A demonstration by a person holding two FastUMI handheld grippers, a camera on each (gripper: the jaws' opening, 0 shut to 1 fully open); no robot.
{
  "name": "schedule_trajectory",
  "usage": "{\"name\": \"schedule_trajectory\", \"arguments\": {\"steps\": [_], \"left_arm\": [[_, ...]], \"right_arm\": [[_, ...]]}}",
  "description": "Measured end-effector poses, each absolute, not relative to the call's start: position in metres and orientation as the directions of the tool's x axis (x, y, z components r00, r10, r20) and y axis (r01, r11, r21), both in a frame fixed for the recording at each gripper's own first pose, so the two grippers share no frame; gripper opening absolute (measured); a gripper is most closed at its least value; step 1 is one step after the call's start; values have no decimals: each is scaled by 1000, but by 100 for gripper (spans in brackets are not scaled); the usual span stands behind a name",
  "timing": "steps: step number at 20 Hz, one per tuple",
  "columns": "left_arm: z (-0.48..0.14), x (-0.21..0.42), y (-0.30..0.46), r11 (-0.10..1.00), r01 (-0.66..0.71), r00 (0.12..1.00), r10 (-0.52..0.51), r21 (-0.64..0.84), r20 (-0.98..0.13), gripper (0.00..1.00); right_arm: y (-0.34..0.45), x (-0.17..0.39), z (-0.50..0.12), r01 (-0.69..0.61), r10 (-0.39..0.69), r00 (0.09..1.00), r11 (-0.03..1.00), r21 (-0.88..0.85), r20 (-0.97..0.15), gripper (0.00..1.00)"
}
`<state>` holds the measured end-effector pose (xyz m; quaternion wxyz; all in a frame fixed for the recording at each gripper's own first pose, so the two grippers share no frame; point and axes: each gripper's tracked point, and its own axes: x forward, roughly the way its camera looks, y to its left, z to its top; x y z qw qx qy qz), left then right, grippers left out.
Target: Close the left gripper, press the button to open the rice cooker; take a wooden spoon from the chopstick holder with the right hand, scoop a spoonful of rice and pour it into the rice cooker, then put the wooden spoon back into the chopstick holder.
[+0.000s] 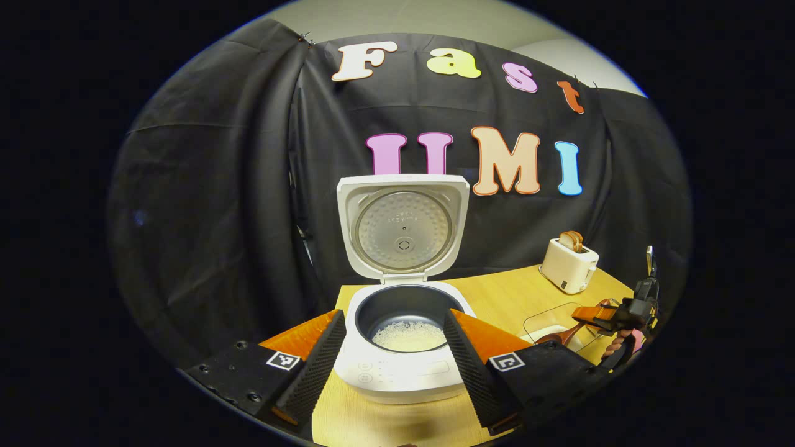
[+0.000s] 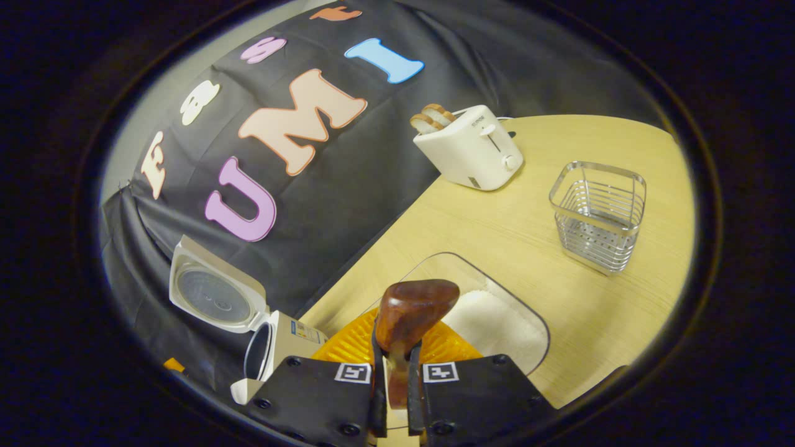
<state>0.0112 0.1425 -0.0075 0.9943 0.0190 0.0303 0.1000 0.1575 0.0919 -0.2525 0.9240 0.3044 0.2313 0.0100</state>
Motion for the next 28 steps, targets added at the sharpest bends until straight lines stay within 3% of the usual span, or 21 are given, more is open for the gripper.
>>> {"name": "schedule_trajectory", "arguments": {"steps": [8,10,15,22,27,28], "left_arm": [[-9,15,124,991,-133,989,134,11,-57,94],[-10,14,124,992,-124,990,124,4,-60,97],[-13,8,127,994,-109,992,108,-9,-61,94],[-22,-2,132,997,-78,995,76,-27,-72,94],[-34,-7,133,998,-44,996,41,-35,-84,94],[-36,-8,134,998,-42,996,39,-42,-86,94]], "right_arm": [[87,158,-230,152,202,913,640,753,-356,17],[91,157,-218,147,212,920,596,790,-331,12],[104,150,-176,108,231,939,503,858,-253,14],[145,141,-129,53,270,936,527,848,-226,12],[208,139,-75,-60,335,926,585,809,-173,12],[222,140,-67,-81,350,922,596,799,-167,16]]}}
